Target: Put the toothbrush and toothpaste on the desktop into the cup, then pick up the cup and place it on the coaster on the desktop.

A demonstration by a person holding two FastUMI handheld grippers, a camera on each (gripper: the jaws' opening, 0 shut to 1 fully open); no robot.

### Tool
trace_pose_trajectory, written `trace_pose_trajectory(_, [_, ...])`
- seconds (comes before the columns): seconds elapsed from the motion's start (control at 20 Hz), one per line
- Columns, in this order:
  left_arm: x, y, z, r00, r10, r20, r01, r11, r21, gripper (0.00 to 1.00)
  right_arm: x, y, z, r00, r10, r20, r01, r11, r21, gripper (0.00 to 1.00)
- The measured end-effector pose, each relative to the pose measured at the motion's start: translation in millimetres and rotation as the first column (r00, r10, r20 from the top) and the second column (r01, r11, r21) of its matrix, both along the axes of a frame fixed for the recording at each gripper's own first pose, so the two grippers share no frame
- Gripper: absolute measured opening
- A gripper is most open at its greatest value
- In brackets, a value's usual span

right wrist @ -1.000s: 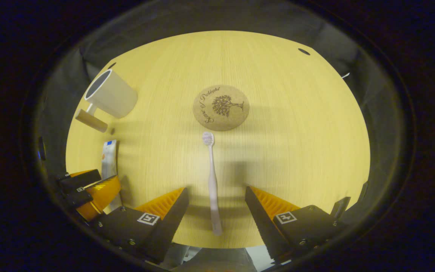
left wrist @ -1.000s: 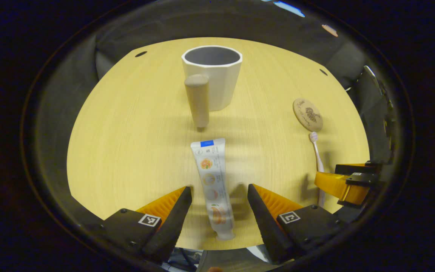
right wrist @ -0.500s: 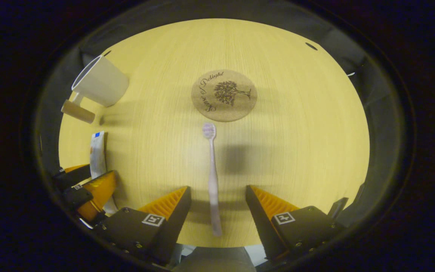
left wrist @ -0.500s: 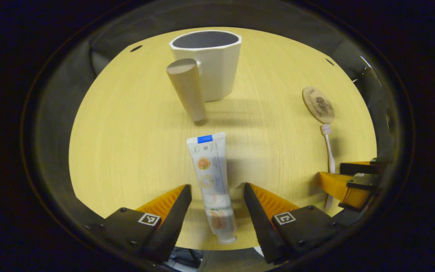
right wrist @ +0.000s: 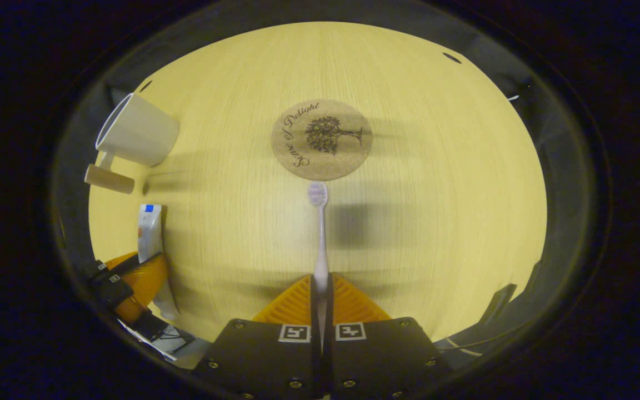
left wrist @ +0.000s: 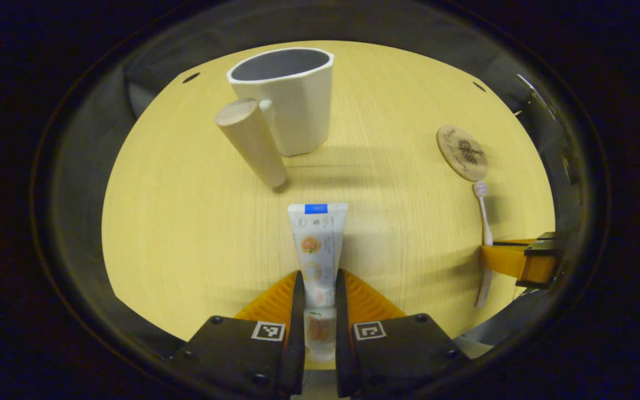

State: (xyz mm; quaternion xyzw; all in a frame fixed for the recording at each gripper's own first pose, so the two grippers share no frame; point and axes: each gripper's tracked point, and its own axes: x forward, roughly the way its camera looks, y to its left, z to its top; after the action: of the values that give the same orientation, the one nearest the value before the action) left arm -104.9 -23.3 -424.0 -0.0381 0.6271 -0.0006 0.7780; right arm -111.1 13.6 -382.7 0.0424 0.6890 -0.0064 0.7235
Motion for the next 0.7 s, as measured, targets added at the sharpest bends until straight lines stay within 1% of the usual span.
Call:
trace_pose_trajectory(0.05, [6,2,1,0.999,0.007,0.032,-0.007,1.0,0.0,0.29,2,0,1,1.0,-0.015,0.002,0.015,1.0,0.01,0.02])
trace_pose_trajectory(0.1, [4,1,1,1.0,0.015,0.008,-0.015,1.0,-0.01,0.17,0,0,1,1.0,-0.025,-0.004,0.025,0.999,0.021,0.02])
trace_pose_trajectory(0.15, [9,0,5,1.0,0.012,0.014,-0.011,1.0,-0.015,0.18,2,0,1,1.0,-0.031,-0.001,0.031,0.999,0.028,0.02])
trace_pose_trajectory(0.2, [10,-1,7,1.0,0.01,-0.001,-0.01,1.0,-0.026,0.18,1,0,1,0.999,-0.033,-0.001,0.033,0.999,0.032,0.01])
trace_pose_trajectory(0.35, [5,-1,25,0.999,0.029,-0.032,-0.032,0.996,-0.082,0.18,1,4,3,0.999,-0.038,0.004,0.038,0.998,0.051,0.02])
trace_pose_trajectory(0.4, [4,-2,36,0.999,0.032,-0.032,-0.035,0.996,-0.087,0.18,0,6,4,0.999,-0.042,0.009,0.041,0.997,0.06,0.02])
trace_pose_trajectory(0.45, [5,-4,47,0.999,0.029,-0.025,-0.032,0.995,-0.092,0.18,0,7,5,0.999,-0.042,0.012,0.041,0.997,0.065,0.02])
trace_pose_trajectory(0.55, [6,-26,62,1.0,0.021,-0.008,-0.022,0.994,-0.104,0.18,0,9,5,0.999,-0.042,0.015,0.041,0.996,0.074,0.02])
trace_pose_trajectory(0.6, [9,-27,78,1.0,0.018,0.001,-0.018,0.994,-0.108,0.18,-1,11,5,0.999,-0.045,0.017,0.043,0.996,0.078,0.02])
trace_pose_trajectory(0.7, [18,-33,92,1.0,0.012,0.028,-0.009,0.993,-0.117,0.18,-1,13,7,0.998,-0.053,0.021,0.051,0.995,0.09,0.02])
